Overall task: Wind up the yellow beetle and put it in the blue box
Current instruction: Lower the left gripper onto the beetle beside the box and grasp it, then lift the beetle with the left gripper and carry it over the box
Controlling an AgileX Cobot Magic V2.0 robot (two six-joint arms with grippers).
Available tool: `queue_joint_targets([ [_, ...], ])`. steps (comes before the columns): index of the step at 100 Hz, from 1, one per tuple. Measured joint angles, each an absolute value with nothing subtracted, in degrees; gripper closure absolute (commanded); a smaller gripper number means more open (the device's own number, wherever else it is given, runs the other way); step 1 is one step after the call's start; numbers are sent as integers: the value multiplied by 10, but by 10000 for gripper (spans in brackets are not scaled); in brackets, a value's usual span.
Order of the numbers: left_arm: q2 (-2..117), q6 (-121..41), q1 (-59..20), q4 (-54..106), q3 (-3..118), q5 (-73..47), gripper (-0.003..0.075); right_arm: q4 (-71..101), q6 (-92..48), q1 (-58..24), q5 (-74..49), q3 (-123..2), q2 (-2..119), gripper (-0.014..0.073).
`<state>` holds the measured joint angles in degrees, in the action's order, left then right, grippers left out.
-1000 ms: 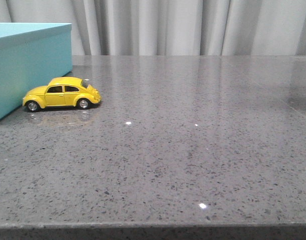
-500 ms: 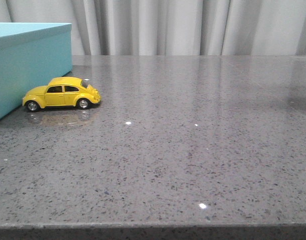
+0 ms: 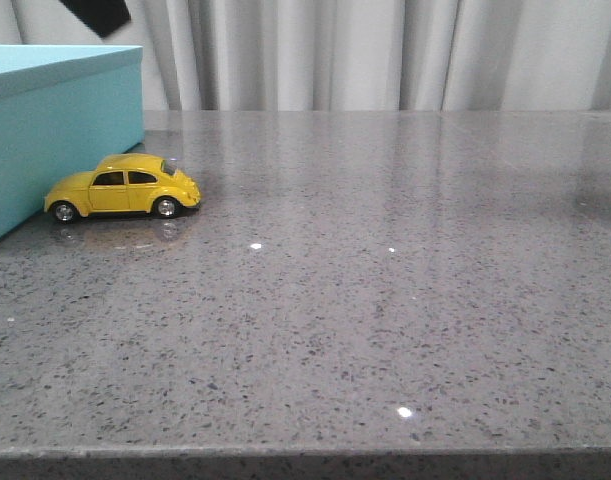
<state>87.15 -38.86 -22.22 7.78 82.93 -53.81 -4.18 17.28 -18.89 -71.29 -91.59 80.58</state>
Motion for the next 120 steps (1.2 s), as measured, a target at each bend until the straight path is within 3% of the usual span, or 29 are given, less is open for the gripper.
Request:
queue_joint_targets([
  [28, 930, -456, -265, 78, 834, -549, 164, -41, 173, -189, -713, -916, 806, 85],
  [107, 1022, -468, -267, 49, 834, -554, 165, -41, 172, -189, -717, -916, 806, 85],
  [120, 1030, -468, -267, 48, 834, -554, 204, -41, 171, -189, -717, -916, 806, 85],
])
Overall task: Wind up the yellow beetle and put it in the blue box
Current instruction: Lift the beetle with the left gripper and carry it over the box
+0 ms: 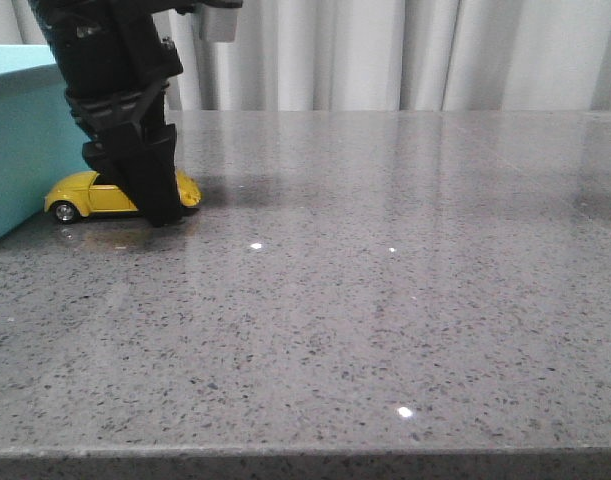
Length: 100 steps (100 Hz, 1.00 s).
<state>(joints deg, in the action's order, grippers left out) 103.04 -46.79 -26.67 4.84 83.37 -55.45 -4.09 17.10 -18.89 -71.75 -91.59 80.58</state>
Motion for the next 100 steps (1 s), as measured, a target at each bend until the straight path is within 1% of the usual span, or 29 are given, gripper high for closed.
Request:
queue_joint_targets([
  [6, 1030, -468, -267, 48, 834, -554, 243, -41, 171, -189, -717, -916, 806, 85],
  [21, 1032, -468, -267, 46, 834, -554, 370, -41, 171, -189, -717, -916, 806, 85],
  [28, 1032, -468, -267, 45, 834, -554, 416, -41, 171, -189, -717, -916, 806, 85],
  [35, 1032, -468, -267, 45, 836, -556, 442, -41, 171, -189, -717, -916, 806, 85],
  [47, 1035, -468, -267, 44, 850, -561, 448, -41, 171, -189, -717, -916, 806, 85],
  [61, 1035, -468, -267, 53, 894, -578, 448, -41, 170, -189, -717, -916, 806, 85],
  [84, 1035, -456, -267, 60, 1011, -639, 448, -41, 169, -189, -717, -916, 806, 85],
  [100, 1035, -408, -265, 31, 1095, -681, 448, -41, 169, -189, -717, -916, 806, 85],
])
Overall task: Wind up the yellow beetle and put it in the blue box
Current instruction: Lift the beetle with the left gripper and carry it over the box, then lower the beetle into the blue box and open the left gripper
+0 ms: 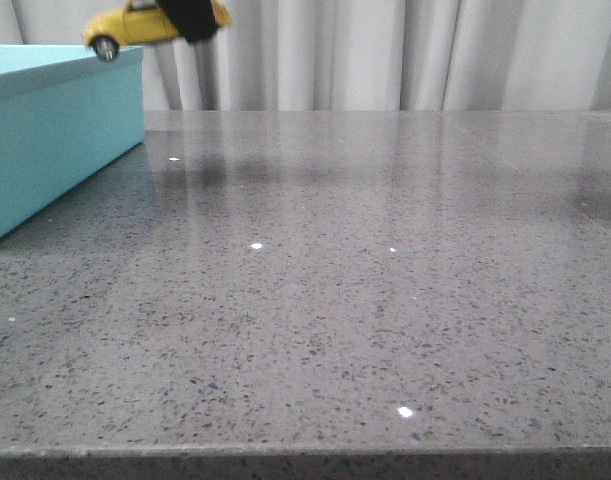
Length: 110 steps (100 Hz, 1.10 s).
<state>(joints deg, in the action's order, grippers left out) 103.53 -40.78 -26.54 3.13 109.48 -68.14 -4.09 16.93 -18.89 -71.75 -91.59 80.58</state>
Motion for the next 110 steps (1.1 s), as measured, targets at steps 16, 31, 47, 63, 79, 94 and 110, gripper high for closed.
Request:
queue_joint_targets([
  [16, 1035, -365, -238, -15, 1138, -714, 448, -41, 168, -189, -717, -916, 806, 85],
  [31, 1035, -327, -182, -24, 1142, -719, 448, -41, 168, -189, -717, -916, 806, 85],
  [47, 1035, -288, -111, -10, 1142, -720, 448, -41, 167, -189, -717, -916, 806, 85],
  [63, 1036, -280, -52, 31, 1142, -721, 449, -41, 165, -189, -717, -916, 806, 85],
  [79, 1058, -278, -20, 52, 1142, -721, 449, -41, 165, -189, -717, -916, 806, 85],
  [94, 1090, -274, -13, 52, 1140, -721, 449, -41, 165, -189, -717, -916, 806, 85],
  [110, 1122, -273, -13, 62, 1135, -720, 449, -41, 165, -189, -717, -916, 806, 85],
])
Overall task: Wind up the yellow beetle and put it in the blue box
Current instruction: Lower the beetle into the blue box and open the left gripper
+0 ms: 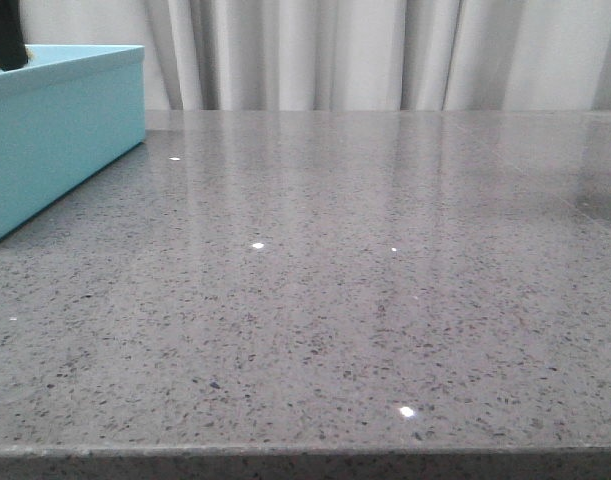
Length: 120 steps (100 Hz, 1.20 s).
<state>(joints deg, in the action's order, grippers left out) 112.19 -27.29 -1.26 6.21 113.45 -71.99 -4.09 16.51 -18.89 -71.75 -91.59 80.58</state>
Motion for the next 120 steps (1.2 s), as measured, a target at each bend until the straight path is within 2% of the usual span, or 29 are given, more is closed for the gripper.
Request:
queue_joint_targets([
  [64, 1202, -269, -13, 65, 1125, -714, 451, -41, 164, -189, -712, -916, 806, 85],
  [94, 1202, -269, -13, 65, 1125, -713, 308, -41, 164, -189, -712, -916, 806, 85],
  [120, 1175, -269, -13, 66, 1125, -712, 310, -41, 164, -189, -712, -916, 806, 85],
])
